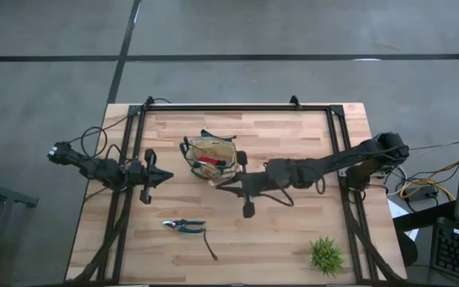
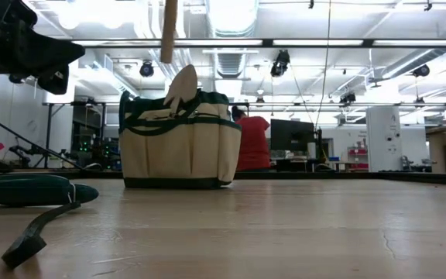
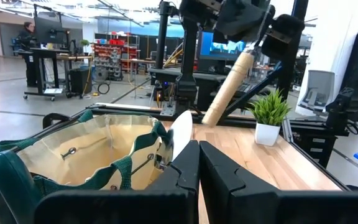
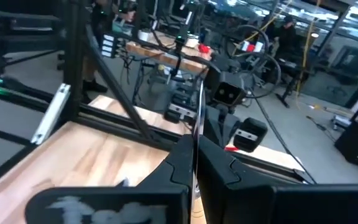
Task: Pick & Place Garden tools in Gardening bag
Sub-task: Put the trowel into the gardening bag, then put the shear scissors into the gardening bag
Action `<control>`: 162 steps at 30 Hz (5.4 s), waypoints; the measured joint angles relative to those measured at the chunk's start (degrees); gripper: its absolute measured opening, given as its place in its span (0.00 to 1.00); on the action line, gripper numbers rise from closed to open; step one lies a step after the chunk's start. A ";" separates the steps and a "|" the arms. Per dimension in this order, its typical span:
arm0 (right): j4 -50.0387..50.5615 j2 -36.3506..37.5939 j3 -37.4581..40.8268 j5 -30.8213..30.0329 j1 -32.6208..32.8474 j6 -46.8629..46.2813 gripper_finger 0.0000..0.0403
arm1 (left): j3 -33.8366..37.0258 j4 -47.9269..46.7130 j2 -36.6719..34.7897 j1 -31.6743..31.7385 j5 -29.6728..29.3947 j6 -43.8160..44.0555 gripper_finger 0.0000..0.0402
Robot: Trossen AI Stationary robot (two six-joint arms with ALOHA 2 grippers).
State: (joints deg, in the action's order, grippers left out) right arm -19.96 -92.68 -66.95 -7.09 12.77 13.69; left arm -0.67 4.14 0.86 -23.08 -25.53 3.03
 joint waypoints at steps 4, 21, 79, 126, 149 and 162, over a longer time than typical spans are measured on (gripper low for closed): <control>-2.36 -2.52 -0.21 0.18 -2.08 0.13 0.02 | 0.00 0.00 0.00 0.01 0.01 0.00 0.03; -5.51 -7.08 -0.03 3.29 -9.41 -3.51 0.02 | 0.00 0.03 0.02 0.01 -0.01 0.00 0.03; -1.71 -10.62 -0.08 -0.40 -11.87 -7.75 0.44 | 0.00 0.07 0.04 0.01 -0.01 0.00 0.03; 13.73 -0.32 -0.03 2.85 -12.78 -8.19 0.43 | 0.00 0.05 0.04 0.01 -0.01 0.00 0.03; 14.40 17.38 20.54 11.54 0.40 -17.85 0.39 | 0.00 0.99 0.05 0.09 -2.59 -4.04 0.03; 14.56 17.16 22.74 10.51 0.60 -17.87 0.35 | 0.00 5.78 0.48 0.10 -4.59 16.20 0.03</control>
State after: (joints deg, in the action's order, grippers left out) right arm -5.40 -75.52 -44.21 3.42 13.37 -4.18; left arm -0.67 9.92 1.34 -22.98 -30.12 19.23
